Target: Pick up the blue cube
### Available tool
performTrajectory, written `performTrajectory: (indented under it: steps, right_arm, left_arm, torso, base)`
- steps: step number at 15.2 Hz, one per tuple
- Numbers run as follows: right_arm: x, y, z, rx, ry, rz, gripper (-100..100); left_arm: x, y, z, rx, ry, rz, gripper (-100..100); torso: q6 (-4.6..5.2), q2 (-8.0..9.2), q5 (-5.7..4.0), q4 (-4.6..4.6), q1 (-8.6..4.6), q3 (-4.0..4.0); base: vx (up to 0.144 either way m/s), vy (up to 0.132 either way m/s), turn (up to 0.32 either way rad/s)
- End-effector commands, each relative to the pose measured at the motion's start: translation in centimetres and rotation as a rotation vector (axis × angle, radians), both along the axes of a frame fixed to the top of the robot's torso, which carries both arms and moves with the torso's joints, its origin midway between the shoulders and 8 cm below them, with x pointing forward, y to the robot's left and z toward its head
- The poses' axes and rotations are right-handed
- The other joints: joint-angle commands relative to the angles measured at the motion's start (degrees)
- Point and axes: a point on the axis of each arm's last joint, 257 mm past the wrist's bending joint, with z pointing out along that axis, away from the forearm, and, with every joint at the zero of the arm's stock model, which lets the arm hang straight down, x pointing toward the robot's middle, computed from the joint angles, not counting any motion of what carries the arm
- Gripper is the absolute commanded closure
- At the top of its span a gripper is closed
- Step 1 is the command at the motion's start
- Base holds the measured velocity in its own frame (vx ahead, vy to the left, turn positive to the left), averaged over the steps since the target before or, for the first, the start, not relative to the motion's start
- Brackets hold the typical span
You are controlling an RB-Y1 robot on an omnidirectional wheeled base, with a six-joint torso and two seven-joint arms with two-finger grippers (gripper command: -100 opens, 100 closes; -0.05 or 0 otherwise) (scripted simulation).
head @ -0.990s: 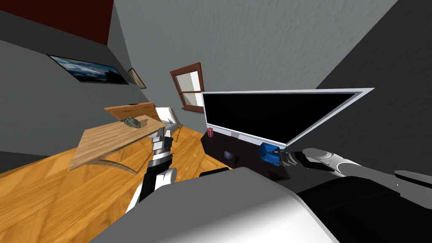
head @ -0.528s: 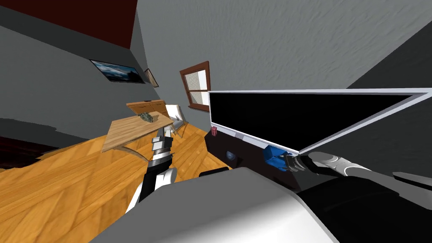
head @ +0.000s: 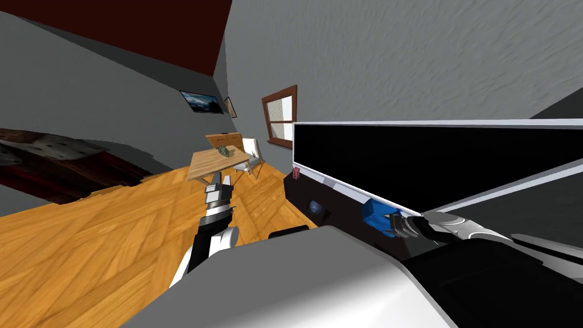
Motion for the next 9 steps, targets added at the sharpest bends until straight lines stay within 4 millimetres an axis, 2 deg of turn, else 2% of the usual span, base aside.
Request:
performTrajectory:
  steps: [1, 5, 7, 9]
  right_arm:
    - [0.0, 0.0, 0.0, 0.0, 0.0, 0.0, 100]
    - [0.3, -0.2, 0.3, -0.006, -0.005, -0.001, 100]
    - [0.5, 0.3, 0.2, 0.0, 0.001, 0.024, 100]
    - [1.5, 0.9, 0.6, 0.002, 0.002, 0.072, 100]
  left_arm:
    - [0.0, 0.0, 0.0, 0.0, 0.0, 0.0, 0]
    - [0.0, 0.0, 0.0, 0.0, 0.0, 0.0, 0]
    - [0.0, 0.0, 0.0, 0.0, 0.0, 0.0, 0]
    - [0.0, 0.0, 0.0, 0.0, 0.001, 0.001, 0]
  torso:
    - [0.0, 0.0, 0.0, 0.0, 0.0, 0.0]
    - [0.12, -0.42, -0.22, -0.17, -0.12, -0.28]
    - [0.28, -0.55, -0.17, -0.2, -0.15, -0.35]
    - [0.27, -0.79, -0.11, -0.24, -0.08, -0.48]
  base:
    - [-0.038, 0.002, 0.001]
    - [-0.006, -0.003, 0.008]
    - [0.084, -0.01, -0.301]
    - [0.139, 0.004, -0.332]
